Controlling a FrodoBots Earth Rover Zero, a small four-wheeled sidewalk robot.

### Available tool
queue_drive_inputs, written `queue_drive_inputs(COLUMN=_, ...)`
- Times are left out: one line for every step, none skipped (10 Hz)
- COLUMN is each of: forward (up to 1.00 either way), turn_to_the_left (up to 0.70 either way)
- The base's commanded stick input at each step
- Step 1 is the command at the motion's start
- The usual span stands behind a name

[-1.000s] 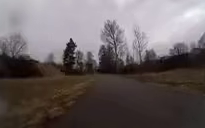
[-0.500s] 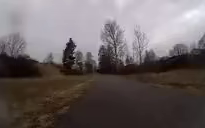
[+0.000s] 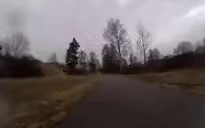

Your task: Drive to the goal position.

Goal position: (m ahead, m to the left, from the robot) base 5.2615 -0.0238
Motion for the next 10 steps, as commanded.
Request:
queue_drive_inputs(forward=0.69, turn_to_the_left=0.0)
queue_drive_inputs(forward=0.69, turn_to_the_left=0.0)
queue_drive_inputs(forward=0.69, turn_to_the_left=0.06)
queue_drive_inputs(forward=0.69, turn_to_the_left=0.23)
queue_drive_inputs(forward=0.69, turn_to_the_left=0.34)
queue_drive_inputs(forward=0.69, turn_to_the_left=0.19)
queue_drive_inputs(forward=0.69, turn_to_the_left=0.0)
queue_drive_inputs(forward=0.69, turn_to_the_left=0.0)
queue_drive_inputs(forward=0.69, turn_to_the_left=0.0)
queue_drive_inputs(forward=0.69, turn_to_the_left=0.0)
